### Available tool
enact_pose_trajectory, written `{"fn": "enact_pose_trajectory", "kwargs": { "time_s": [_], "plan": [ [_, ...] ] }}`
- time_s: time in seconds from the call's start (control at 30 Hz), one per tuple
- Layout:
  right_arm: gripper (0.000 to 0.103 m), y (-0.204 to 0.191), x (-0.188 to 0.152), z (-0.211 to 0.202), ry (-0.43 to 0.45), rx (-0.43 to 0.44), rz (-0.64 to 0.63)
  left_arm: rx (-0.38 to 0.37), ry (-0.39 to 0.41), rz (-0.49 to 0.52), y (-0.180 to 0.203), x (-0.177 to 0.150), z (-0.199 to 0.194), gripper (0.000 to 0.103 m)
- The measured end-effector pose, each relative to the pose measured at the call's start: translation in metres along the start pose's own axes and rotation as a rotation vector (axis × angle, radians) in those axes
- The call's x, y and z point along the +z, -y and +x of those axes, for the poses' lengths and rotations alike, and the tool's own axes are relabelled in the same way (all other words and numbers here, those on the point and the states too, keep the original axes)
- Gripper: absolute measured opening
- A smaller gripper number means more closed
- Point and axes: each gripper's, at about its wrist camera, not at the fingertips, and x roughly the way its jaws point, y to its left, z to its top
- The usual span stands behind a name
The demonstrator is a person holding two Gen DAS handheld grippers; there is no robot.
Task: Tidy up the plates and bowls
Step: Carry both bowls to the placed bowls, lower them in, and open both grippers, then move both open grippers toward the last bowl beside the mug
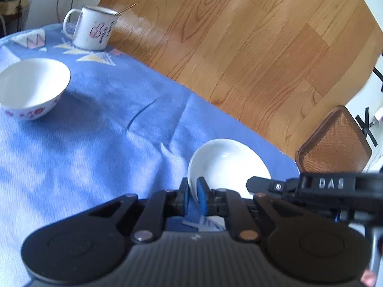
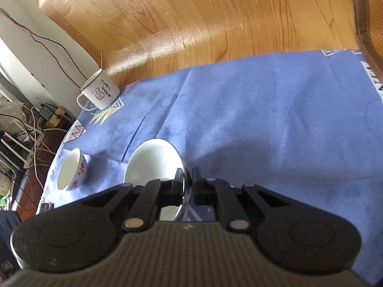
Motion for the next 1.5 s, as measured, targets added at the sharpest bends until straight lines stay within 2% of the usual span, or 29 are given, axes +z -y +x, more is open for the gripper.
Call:
{"fn": "enact_pose_trajectory", "kwargs": {
  "time_s": [0.17,0.37,0.63,0.83,1.0,1.03,1.07,1.13,1.33,1.5],
  "plan": [
    [0.008,0.010,-0.002,-0.022,0.037,0.010,-0.004,-0.013,0.006,0.017,0.023,0.002,-0.013,0.007],
    [0.008,0.032,-0.009,-0.070,0.134,-0.037,-0.011,-0.072,-0.001,0.097,0.075,-0.006,-0.020,0.007],
    [0.008,0.096,-0.036,-0.152,0.252,-0.176,0.046,-0.219,-0.096,0.227,0.167,-0.043,-0.007,0.007],
    [0.008,0.132,-0.059,-0.182,0.288,-0.276,0.074,-0.261,-0.178,0.297,0.210,-0.073,0.015,0.007],
    [0.013,0.142,-0.068,-0.178,0.301,-0.334,0.072,-0.242,-0.226,0.318,0.222,-0.085,0.032,0.007],
    [0.016,0.142,-0.069,-0.180,0.321,-0.359,0.059,-0.227,-0.230,0.327,0.222,-0.087,0.035,0.009],
    [0.024,0.142,-0.070,-0.181,0.342,-0.380,0.041,-0.228,-0.224,0.330,0.222,-0.088,0.035,0.009],
    [0.034,0.141,-0.072,-0.184,0.382,-0.405,0.008,-0.224,-0.213,0.334,0.221,-0.087,0.033,0.010],
    [0.034,0.138,-0.070,-0.184,0.406,-0.401,-0.013,-0.216,-0.184,0.310,0.216,-0.078,0.028,0.011],
    [0.034,0.133,-0.071,-0.183,0.413,-0.381,-0.005,-0.208,-0.151,0.334,0.214,-0.076,0.018,0.011]
  ]
}}
